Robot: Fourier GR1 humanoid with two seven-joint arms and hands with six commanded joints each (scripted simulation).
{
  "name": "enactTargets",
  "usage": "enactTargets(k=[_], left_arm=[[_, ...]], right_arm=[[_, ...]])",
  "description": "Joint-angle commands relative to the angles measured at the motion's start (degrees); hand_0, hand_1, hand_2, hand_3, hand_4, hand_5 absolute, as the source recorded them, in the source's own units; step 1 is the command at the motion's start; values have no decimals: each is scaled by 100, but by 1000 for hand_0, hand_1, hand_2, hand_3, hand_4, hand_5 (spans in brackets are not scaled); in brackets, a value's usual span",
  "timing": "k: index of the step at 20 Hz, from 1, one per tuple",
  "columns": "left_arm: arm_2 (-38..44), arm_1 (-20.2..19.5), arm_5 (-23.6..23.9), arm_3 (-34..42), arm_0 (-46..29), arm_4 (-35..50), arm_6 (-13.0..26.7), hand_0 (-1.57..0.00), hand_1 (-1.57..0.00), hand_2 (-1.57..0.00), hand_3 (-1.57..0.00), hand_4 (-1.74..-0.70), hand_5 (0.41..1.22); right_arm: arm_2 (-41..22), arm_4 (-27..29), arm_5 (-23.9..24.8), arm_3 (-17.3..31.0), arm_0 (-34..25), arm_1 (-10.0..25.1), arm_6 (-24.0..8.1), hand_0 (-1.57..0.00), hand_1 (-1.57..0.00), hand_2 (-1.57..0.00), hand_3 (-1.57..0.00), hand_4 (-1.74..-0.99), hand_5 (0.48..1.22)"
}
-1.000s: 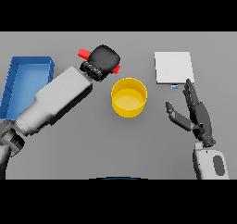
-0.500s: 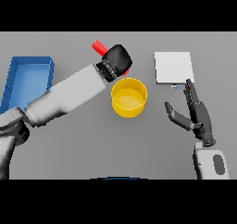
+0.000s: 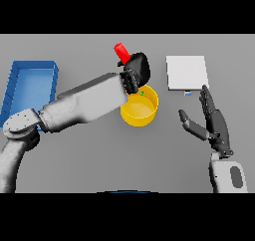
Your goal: Pick up the red beaker and tilt it to pour out 1 green nut into yellow bowl. Pick up the yellow bowl and place it on the metallic measuring scale.
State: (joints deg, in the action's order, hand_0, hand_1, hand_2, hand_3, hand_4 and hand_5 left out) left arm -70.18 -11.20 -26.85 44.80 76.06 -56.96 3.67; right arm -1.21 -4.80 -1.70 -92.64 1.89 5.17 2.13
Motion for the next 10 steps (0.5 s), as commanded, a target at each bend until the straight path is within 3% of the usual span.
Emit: enactTargets(k=[1,10], left_arm=[[-67,39,-29,-103,77,-21,-32,-1571,-1571,-1571,-1564,-1740,1221],[-623,52,72,-351,514,-81,-164,-1571,-1571,-1571,-1570,-1740,1221]], right_arm=[[-70,-44,12,-51,37,-56,42,1,1,1,1,-1283,601],[-85,-154,68,-26,76,-30,61,1,1,1,1,-1235,584]])
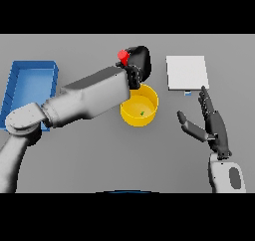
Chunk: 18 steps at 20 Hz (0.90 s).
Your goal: Pick up the red beaker and tilt it to pour out 1 green nut into yellow bowl. Pick up the yellow bowl and place it on the metallic measuring scale.
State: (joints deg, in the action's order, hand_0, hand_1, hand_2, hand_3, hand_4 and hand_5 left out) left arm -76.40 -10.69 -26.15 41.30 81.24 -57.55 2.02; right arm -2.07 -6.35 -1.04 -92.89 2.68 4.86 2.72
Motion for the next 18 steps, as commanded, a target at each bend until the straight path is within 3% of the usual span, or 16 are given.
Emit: enactTargets(k=[1,3,4,6,8,9,13,18], left_arm=[[14,-23,-11,-22,112,29,10,-1571,-1571,-1571,-1570,-1740,1221],[93,-122,156,-179,314,128,21,-1571,-1571,-1571,-1571,-1738,1159],[126,-158,209,-183,468,141,88,-1571,-1571,-1571,-1571,-1738,1171],[308,-368,507,-212,704,250,112,-1571,-1269,-1251,-1571,-1644,1189],[493,-540,633,-423,1114,327,127,-1571,-1378,-1366,-1212,-1679,1201],[607,-670,791,-556,1295,404,-40,-1571,-1416,-1407,-1284,-1631,1205],[1284,-904,885,-1540,1925,841,123,-1571,-1508,-1504,-1453,-1537,1214],[2992,-1733,1186,-2727,1693,2639,694,-1571,-1550,-1549,-1440,-1674,1219]], right_arm=[[-11,38,-42,-36,33,-3,18,1,1,1,1,-1233,585],[-14,14,-3,-49,-7,-18,47,1,1,1,1,-1222,590],[13,34,-33,18,-22,9,106,1,1,1,1,-1219,595],[32,61,-33,46,-96,4,102,1,1,1,1,-1222,609],[25,162,-111,-7,-89,-10,105,1,1,1,1,-1231,620],[-5,133,-115,-14,-64,-19,164,1,1,1,1,-1241,626],[-20,123,-144,-3,-64,16,139,1,1,1,1,-1274,642],[-73,69,-190,32,-173,87,200,1,1,1,1,-1313,652]])
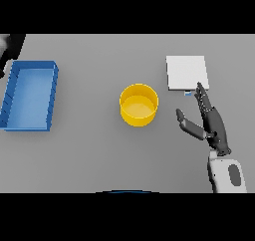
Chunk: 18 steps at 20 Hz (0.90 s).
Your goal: Pick up the red beaker and tilt it to pour out 1 green nut into yellow bowl. Pick up the yellow bowl and place it on the metallic measuring scale.
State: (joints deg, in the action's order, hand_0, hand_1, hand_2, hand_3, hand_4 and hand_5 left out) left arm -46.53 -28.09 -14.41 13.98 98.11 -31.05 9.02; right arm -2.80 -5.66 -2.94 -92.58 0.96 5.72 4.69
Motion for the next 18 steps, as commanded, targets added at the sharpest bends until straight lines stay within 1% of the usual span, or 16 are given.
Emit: enactTargets(k=[1,3,4,5,6,8,9,10,12,13,14,15,16,18], left_arm=[[186,-112,184,-93,-124,234,-3,-1571,-1554,-1553,-1418,-1688,1219],[466,-329,522,-157,-352,634,131,-1571,-1560,-1560,-1400,-1707,1220],[622,-424,641,-168,-450,854,195,-1571,-1563,-1562,-1403,-1714,1220],[787,-534,802,-216,-602,1099,382,-1571,-1564,-1564,-1437,-1719,1220],[861,-593,933,-221,-770,1270,544,-1571,-1566,-1565,-1398,-1724,1220],[982,-729,1250,-160,-1153,1578,727,-1571,-1568,-1567,-1406,-1730,1221],[1012,-751,1344,-122,-1368,1725,861,-1571,-1568,-1568,-1439,-1732,1221],[1045,-820,1409,-63,-1576,1867,980,-1571,-1569,-1569,-1465,-1734,1221],[1235,-891,1545,9,-2036,2295,1205,-1571,-1570,-1569,-1503,-1736,1221],[1313,-887,1691,83,-2278,2494,1282,-1571,-1570,-1570,-1437,-1737,1221],[1337,-863,1808,203,-2508,2648,1446,-1571,-1570,-1570,-1464,-1738,1221],[1402,-868,1937,355,-2724,2833,1546,-1571,-1570,-1570,-1418,-1739,1221],[1481,-912,2061,511,-2945,3021,1586,-1571,-1570,-1570,-1449,-1739,1221],[1528,-993,2347,945,-3482,3312,1809,-1571,-1571,-1571,-1493,-1740,1221]], right_arm=[[-18,-47,16,11,-64,14,-3,1,1,1,1,-1312,653],[-34,-126,24,47,-89,64,113,1,1,1,1,-1304,653],[-21,-111,29,135,-170,45,50,1,1,1,1,-1301,652],[-26,-130,50,107,-134,47,91,1,1,1,1,-1298,651],[29,-60,33,126,-180,70,29,1,1,1,1,-1294,649],[-23,-26,-2,86,-114,15,-24,1,1,1,1,-1276,651],[-65,-22,-8,105,-111,-53,-30,1,1,1,1,-1276,654],[-19,22,-7,88,-161,-22,-110,1,1,1,1,-1275,656],[-39,-46,-2,132,-87,6,-15,1,1,1,1,-1285,663],[6,-54,3,138,-103,75,67,1,1,1,1,-1293,667],[-25,-42,-36,162,-87,54,112,1,1,1,1,-1302,671],[-32,-51,-47,121,-69,76,137,1,1,1,1,-1307,677],[-25,-78,-19,202,-98,66,107,1,1,1,1,-1303,682],[-58,-115,-43,193,-99,92,144,1,1,1,1,-1302,693]])
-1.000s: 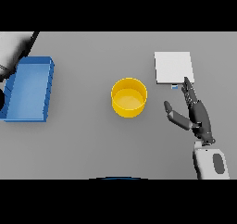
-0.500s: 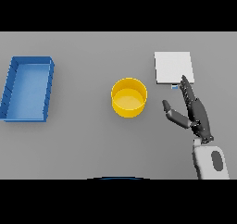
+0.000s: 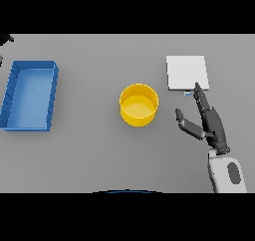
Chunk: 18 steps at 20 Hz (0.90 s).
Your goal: Pick up the red beaker and tilt it to pour out 1 green nut into yellow bowl. Pick up the yellow bowl and place it on the metallic measuring scale.
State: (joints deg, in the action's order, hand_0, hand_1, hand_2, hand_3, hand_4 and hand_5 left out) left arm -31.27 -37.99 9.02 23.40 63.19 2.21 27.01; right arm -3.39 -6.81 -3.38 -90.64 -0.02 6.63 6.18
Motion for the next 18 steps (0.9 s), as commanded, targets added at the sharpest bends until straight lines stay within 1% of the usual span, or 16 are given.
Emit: enactTargets(k=[1,2,4,5,6,8,9,10,11,12,13,14,15,16,17,18], left_arm=[[-17,-88,109,221,-145,51,175,-1571,-1571,-1571,-1508,-1740,1221],[-42,-248,184,557,-393,118,260,-1571,-1571,-1571,-1521,-1740,1221],[-102,-413,467,1198,-818,240,416,-1571,-1571,-1571,-1447,-1740,1221],[-143,-477,577,1491,-995,297,522,-1571,-1571,-1571,-1415,-1740,1221],[-190,-536,709,1822,-1225,363,614,-1571,-1571,-1571,-1386,-1740,1221],[-243,-720,865,2325,-1468,475,778,-1571,-1571,-1571,-1340,-1738,1221],[-276,-727,1003,2296,-1557,582,792,-1571,-1571,-1571,-1326,-1738,1190],[-352,-772,1121,2358,-1607,668,783,-1571,-1571,-1571,-1319,-1737,1146],[-414,-814,1215,2572,-1757,744,780,-1571,-1571,-1571,-1369,-1682,1106],[-475,-865,1254,2746,-1843,850,782,-1571,-1571,-1571,-1410,-1633,1041],[-558,-926,1264,2879,-1900,942,783,-1571,-1571,-1571,-1442,-1588,962],[-612,-974,1271,3031,-1993,1048,782,-1571,-1571,-1571,-1273,-1502,896],[-684,-1036,1234,3220,-2109,1149,790,-1571,-1571,-1571,-1085,-1368,847],[-742,-1071,1171,3263,-2120,1223,793,-1571,-1571,-1571,-935,-1253,810],[-705,-1134,1107,3531,-2198,1359,785,-1571,-1520,-1410,-852,-1135,779],[-639,-1163,996,3742,-2257,1544,772,-1437,-1291,-1163,-715,-1046,757]], right_arm=[[15,39,-26,-24,5,16,-8,1,1,1,1,-1304,700],[67,83,-51,39,4,57,-35,1,1,1,1,-1304,707],[-11,17,-56,-47,110,35,139,1,1,1,1,-1309,716],[13,13,-50,-22,48,70,63,1,1,1,1,-1309,720],[-18,-13,-29,-60,116,38,96,1,1,1,1,-1315,722],[-31,-82,7,-14,71,47,33,1,1,1,1,-1327,724],[-39,-53,10,-93,109,21,85,1,1,1,1,-1332,723],[-39,-48,-11,-59,142,26,117,1,1,1,1,-1335,725],[-32,-52,-3,-18,95,24,45,1,1,1,1,-1336,727],[-57,-111,32,-44,104,24,54,1,1,1,1,-1332,729],[-27,-119,55,-5,37,45,-4,1,1,1,1,-1326,728],[-51,-87,25,-105,59,39,34,1,1,1,1,-1326,730],[-43,-100,51,-22,-15,18,-47,1,1,1,1,-1326,731],[-47,-92,31,-31,26,25,0,1,1,1,1,-1327,730],[-79,-107,36,-68,52,-1,6,1,1,1,1,-1325,731],[-110,-148,44,-105,79,-1,12,1,1,1,1,-1320,731]])
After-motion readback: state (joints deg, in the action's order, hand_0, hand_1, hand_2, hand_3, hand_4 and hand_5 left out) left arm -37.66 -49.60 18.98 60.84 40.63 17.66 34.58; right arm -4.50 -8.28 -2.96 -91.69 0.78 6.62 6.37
